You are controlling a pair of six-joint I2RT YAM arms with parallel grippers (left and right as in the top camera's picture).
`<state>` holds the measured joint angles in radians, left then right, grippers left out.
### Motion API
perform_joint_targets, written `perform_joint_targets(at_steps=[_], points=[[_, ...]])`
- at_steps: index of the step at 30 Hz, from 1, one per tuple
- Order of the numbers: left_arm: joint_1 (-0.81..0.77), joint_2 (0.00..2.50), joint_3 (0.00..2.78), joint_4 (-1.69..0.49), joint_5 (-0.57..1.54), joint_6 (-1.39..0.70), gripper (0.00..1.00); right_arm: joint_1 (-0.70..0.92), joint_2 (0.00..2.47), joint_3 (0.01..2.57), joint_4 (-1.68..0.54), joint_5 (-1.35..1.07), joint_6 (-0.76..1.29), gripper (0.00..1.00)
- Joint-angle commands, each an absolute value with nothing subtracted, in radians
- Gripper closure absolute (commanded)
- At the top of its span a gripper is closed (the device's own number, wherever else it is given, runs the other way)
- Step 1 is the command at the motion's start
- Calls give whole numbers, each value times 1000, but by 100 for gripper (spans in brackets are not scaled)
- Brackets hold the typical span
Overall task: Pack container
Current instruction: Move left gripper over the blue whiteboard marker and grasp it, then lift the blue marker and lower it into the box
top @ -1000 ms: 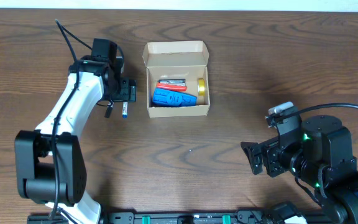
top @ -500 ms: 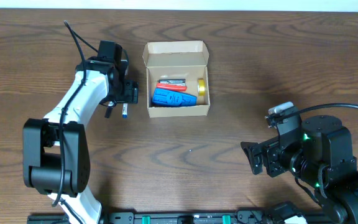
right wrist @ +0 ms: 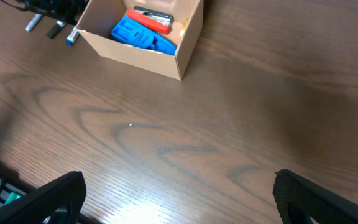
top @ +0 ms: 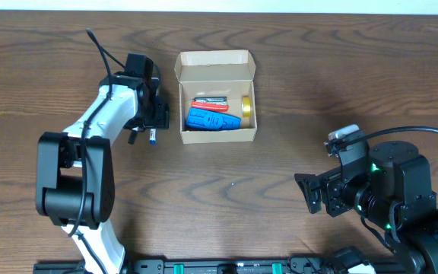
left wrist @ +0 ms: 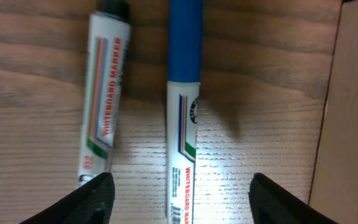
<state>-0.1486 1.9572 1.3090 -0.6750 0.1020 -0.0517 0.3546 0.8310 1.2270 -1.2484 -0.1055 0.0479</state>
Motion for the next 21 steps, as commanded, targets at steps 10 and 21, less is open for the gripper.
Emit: perform_joint_targets(at_steps=[10,21], points=[[-180,2022,1324,-664,105,-48,44,347,831,1224,-1249,-112,54,1],[-179,2024,1324,-657,41,-68,72,347,831,1224,-1249,-112,54,1]])
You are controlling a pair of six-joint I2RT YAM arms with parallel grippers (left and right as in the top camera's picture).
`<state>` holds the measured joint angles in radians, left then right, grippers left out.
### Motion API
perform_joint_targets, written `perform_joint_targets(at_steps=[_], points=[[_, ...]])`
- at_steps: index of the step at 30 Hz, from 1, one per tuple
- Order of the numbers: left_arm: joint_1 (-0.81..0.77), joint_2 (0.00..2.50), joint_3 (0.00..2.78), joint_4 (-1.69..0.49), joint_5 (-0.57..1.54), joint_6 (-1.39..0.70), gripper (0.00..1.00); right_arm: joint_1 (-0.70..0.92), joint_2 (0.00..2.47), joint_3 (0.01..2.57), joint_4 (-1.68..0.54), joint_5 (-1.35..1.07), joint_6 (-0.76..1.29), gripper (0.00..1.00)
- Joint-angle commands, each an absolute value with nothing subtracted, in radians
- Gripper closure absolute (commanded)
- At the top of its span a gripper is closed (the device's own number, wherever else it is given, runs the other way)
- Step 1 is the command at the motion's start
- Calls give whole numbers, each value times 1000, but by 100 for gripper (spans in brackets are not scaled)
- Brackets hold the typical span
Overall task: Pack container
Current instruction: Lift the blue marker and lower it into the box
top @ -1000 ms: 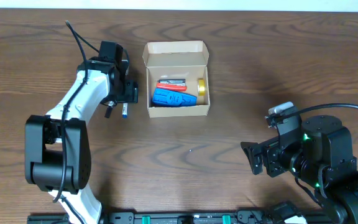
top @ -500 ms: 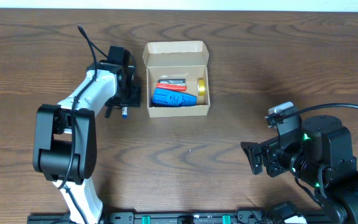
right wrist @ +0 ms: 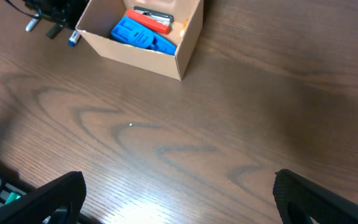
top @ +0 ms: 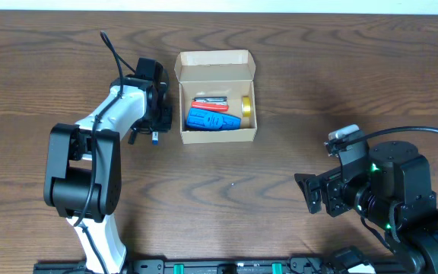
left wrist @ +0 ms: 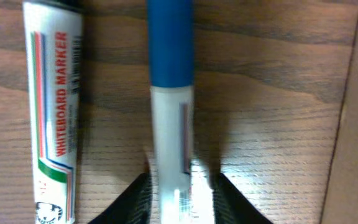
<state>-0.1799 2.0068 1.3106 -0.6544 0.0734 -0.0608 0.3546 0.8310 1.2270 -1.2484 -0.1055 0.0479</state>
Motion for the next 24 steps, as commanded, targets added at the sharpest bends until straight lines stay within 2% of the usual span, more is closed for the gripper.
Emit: perform_joint_targets(at_steps=[1,6,8,16,24], points=[[-179,2024,1324,-657,41,-68,75,347,831,1224,-1249,-112,54,1],[-177,2024,1325,-656,40,-75,91,347,831,1224,-1249,-112,54,1],[-177,2024,1325,-656,41,-79,94,347,831,1224,-1249,-112,54,1],[-177,1998,1358,-686,24,-113,94,347,831,1224,-1249,-112,54,1],[-181,1908,1545,-797,-35,-134,94,347,831,1224,-1249,-112,54,1]])
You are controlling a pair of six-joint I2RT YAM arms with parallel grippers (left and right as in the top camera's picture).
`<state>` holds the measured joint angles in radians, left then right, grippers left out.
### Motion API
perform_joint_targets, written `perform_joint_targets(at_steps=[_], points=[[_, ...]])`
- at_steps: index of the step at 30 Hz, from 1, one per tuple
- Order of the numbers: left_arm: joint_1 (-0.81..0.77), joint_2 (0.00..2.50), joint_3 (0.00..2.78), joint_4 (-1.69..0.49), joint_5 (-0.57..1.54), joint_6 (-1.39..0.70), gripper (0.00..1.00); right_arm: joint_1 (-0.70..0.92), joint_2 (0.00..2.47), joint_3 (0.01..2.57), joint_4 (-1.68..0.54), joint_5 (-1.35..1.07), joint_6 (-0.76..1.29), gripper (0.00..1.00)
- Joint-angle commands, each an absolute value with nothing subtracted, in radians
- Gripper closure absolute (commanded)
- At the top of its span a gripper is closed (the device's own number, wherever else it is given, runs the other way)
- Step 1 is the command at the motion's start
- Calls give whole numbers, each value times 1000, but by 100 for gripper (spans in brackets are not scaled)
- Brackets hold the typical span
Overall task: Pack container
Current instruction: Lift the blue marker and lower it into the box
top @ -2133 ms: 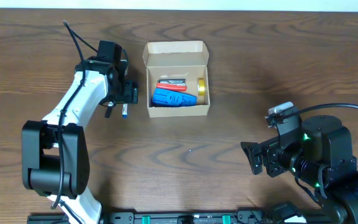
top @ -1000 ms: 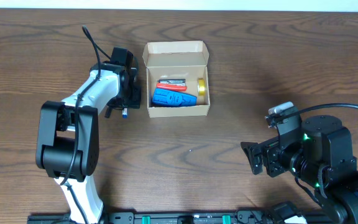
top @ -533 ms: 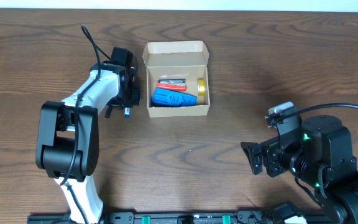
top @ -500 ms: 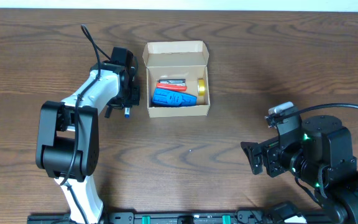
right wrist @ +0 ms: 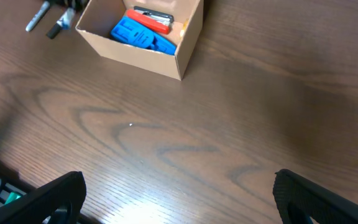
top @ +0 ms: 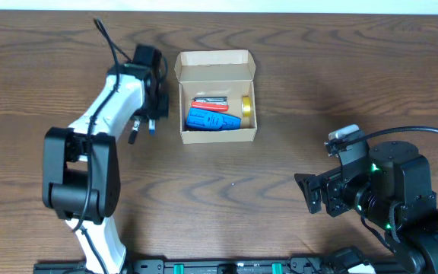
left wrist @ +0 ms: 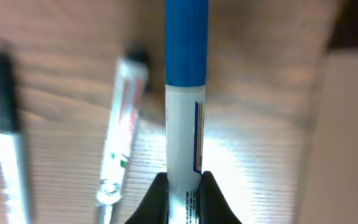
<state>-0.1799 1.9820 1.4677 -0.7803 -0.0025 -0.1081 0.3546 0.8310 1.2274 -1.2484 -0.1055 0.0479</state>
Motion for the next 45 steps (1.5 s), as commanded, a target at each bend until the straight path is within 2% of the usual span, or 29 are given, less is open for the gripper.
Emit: perform_joint_targets(at_steps=[1,6,12,16,21,27,31,45], points=[[-184,1896,1567,-805,-33,-147,94,347,831,1224,-1249,-112,54,1],[-221,1842,1639,-822,-15,-209,94,347,831,1224,-1249,-112,54,1],[-323,1830,1658,-815,7,-167,94,347,831,1224,-1249,-112,54,1],[-420,1831,1658,-794,29,6,94,347,831,1224,-1249,-112,54,1],[-511,1831,1658,-768,22,323,94,347,831,1224,-1249,-112,54,1],[-524,1840,1658,-762,76,706,94,347,831,1224,-1250,-112,55,1],[-514,1858,1657,-839,161,923,94,347,831,1224,-1250,-112,54,1],[-509,1970,1657,-936,174,1124,94,347,831,1224,-1249,-112,54,1]])
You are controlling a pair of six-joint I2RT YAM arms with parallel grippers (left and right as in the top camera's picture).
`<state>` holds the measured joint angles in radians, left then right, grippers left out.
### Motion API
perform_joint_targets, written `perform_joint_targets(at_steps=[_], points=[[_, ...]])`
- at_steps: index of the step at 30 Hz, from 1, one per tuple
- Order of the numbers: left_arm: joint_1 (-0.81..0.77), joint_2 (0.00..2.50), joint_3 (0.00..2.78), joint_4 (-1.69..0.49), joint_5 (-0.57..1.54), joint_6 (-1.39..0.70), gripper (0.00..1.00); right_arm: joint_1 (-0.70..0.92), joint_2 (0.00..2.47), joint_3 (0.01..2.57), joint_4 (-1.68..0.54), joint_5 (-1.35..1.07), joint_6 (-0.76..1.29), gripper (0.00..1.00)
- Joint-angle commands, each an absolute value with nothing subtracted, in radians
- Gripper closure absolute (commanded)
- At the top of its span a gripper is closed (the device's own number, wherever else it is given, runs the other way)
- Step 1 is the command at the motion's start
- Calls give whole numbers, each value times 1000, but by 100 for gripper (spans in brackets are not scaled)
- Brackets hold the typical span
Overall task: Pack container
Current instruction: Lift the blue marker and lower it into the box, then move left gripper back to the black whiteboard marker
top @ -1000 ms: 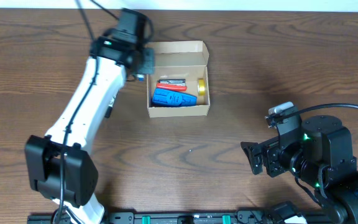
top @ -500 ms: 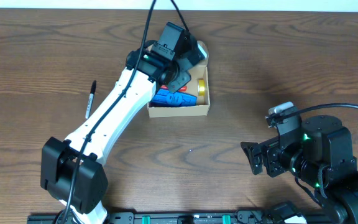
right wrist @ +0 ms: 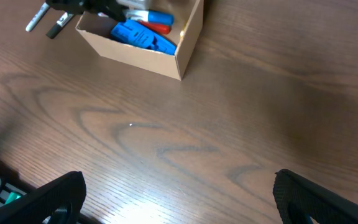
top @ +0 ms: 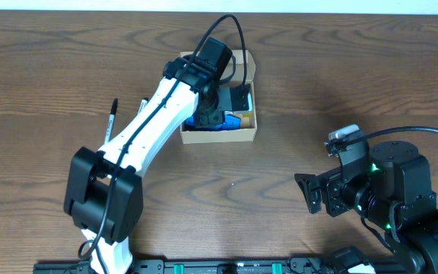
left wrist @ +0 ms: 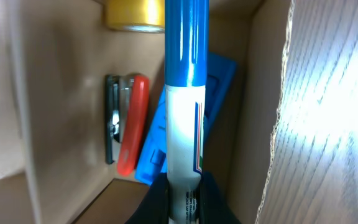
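My left gripper (left wrist: 184, 200) is shut on a whiteboard marker (left wrist: 185, 93) with a blue cap, holding it over the inside of the open cardboard box (top: 219, 137). Below it in the box lie a red stapler (left wrist: 128, 124), a blue object (left wrist: 219, 81) and a yellow tape roll (left wrist: 135, 15). From overhead, the left gripper (top: 217, 95) covers most of the box's contents. My right gripper (right wrist: 179, 199) stands open over bare table at the right, well away from the box (right wrist: 129, 56).
A thin black pen (top: 112, 116) lies on the table left of the box, partly under the left arm. In the right wrist view that pen (right wrist: 37, 17) and another marker (right wrist: 62, 22) lie beside the box. The right arm base (top: 401, 198) fills the lower right.
The left gripper, still shut on the blue-capped marker, was over the table left of the box and is now over the box's inside. The right arm has not moved.
First the left gripper stood open around the blue-capped marker lying on the table beside a second marker. Then it was shut on it. Later it held the marker above the table, and now holds it over the box. The right gripper stayed open and still.
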<state>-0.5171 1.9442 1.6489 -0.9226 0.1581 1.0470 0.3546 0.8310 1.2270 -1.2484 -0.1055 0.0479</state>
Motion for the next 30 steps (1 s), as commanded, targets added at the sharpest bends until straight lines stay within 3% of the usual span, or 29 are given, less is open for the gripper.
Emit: perform_joint_targets(at_steps=[1,13,18,23,30], points=[[-509,1975,1657,-941,168,1135,94,347,831,1224,-1249,-112,54,1],[-497,1981,1657,-974,127,1182,94,347,831,1224,-1250,-112,54,1],[-498,1981,1657,-968,128,1169,73,347,831,1224,-1249,-112,54,1],[-498,1981,1658,-969,128,1141,66,347,831,1224,-1249,-112,54,1],[-499,1964,1683,-973,121,1112,68,347,831,1224,-1249,-112,54,1]])
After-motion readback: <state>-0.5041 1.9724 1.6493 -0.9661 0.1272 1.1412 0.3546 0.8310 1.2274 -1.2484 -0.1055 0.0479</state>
